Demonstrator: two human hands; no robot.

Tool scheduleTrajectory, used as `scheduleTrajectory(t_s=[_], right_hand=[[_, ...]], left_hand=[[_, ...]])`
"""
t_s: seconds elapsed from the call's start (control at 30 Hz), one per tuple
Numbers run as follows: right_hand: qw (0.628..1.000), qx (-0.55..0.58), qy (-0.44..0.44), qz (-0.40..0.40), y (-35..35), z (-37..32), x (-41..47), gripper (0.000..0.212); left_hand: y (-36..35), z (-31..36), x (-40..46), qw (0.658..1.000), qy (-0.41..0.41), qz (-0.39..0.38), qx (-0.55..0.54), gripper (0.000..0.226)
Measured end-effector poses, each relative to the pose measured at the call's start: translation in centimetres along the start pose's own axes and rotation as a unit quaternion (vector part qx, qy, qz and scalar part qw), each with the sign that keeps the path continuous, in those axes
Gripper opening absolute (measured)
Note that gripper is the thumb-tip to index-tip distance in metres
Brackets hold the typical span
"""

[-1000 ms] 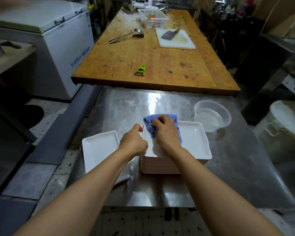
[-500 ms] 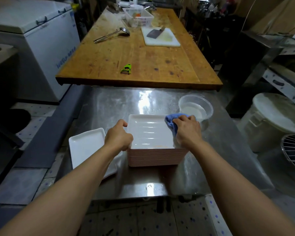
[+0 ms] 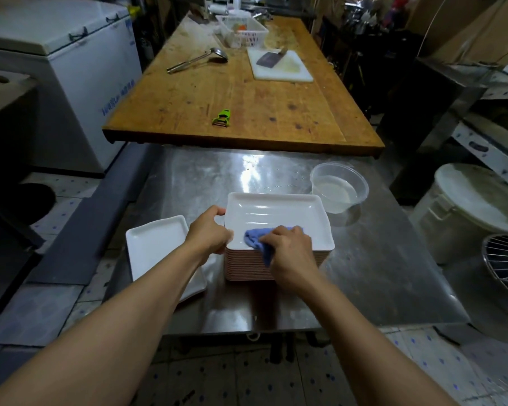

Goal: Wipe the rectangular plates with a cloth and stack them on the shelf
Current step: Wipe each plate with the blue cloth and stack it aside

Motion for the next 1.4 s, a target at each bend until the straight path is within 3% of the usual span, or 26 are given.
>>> scheduleTrajectory(t_s=[0.2,0.43,0.6,0.77,1.0,1.2,1.4], right_hand=[[0.998,0.052,0.035,-0.032,-1.5,-3.8,1.7,0.026],[0.998,-0.011,-0.008,-0.055,-1.7,-2.6,5.5,0.051],[0.998,-0.012,-0.004,-0.067,-1.6,-2.4,6.0,0.062],[0.993,0.086,-0.016,-0.081,-1.6,-2.3,4.7,0.059],[0.979,0.163,-0.062,-0.103,-1.4,-1.5,4.4,0.059],[0.989,0.117,-0.047,-0.078,-1.7,-1.9,4.2,0.055],[0.996,-0.065,-0.055,-0.027,-1.0,0.3,5.5,0.061]], left_hand=[[0.5,-0.2,0.2,0.999,-0.004,-0.029,-0.036,0.043],[0.2,0.3,-0.1,0.995,-0.024,0.002,0.093,0.061],[0.8,0.8,0.3,0.995,-0.02,0.05,0.085,0.041],[1.1,1.0,1.4,0.991,-0.03,0.091,0.092,0.024],[0.5,1.0,1.5,0.99,-0.027,0.088,0.105,0.037],[0.4,1.0,1.8,0.982,-0.034,0.084,0.163,0.034],[0.4,1.3,2.0,0.976,-0.042,0.09,0.193,0.028]])
Point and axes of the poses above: each hand's wrist, its own x-axis towards the middle knuckle, its own y-axis out of the back of the hand, z = x × y, the point moved 6 cm from there along x, towards the middle knuckle, and after that the axes turned 1 degree about -z, right-handed, at the moved point
